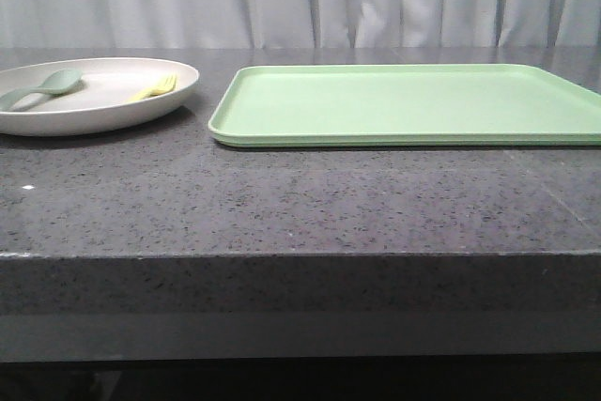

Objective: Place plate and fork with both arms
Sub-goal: 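Lower the left gripper and grasp the cream plate's rim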

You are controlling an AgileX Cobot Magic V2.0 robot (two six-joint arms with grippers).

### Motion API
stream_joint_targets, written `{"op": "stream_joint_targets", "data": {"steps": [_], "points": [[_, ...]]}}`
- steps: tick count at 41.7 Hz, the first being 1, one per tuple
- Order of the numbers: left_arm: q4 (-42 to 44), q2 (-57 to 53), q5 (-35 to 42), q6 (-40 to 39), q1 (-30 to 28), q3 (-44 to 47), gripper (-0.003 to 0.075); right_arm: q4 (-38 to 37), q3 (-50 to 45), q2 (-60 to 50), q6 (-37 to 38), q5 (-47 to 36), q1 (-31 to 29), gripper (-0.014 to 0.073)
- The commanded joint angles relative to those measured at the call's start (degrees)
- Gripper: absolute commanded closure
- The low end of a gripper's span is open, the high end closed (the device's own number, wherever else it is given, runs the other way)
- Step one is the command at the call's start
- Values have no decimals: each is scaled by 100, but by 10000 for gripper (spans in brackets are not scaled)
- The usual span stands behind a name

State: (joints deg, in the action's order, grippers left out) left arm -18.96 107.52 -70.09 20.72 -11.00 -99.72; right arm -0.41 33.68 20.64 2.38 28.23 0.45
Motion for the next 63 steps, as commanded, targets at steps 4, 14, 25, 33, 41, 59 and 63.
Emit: {"op": "stream_joint_targets", "data": {"steps": [4,14,25,33,41,59,63], "points": [[-210,388,-208,37,60,-931,250,-63,185,84,-28,-434,-16,-39],[-199,694,28,48,134,-1225,367,-63,185,84,-28,-439,-16,-39],[-187,946,-5,49,211,-1235,371,-63,185,84,-28,-439,-16,-39],[-179,1046,-83,49,337,-1235,412,-63,185,84,-28,-439,-16,-39],[-179,1046,-137,49,337,-1246,607,-63,185,84,-28,-439,-16,-39],[-212,989,-270,49,266,-1246,738,-63,185,84,-28,-439,-16,-39],[-376,959,-270,12,132,-1246,738,-63,185,84,-28,-439,-16,-39]]}}
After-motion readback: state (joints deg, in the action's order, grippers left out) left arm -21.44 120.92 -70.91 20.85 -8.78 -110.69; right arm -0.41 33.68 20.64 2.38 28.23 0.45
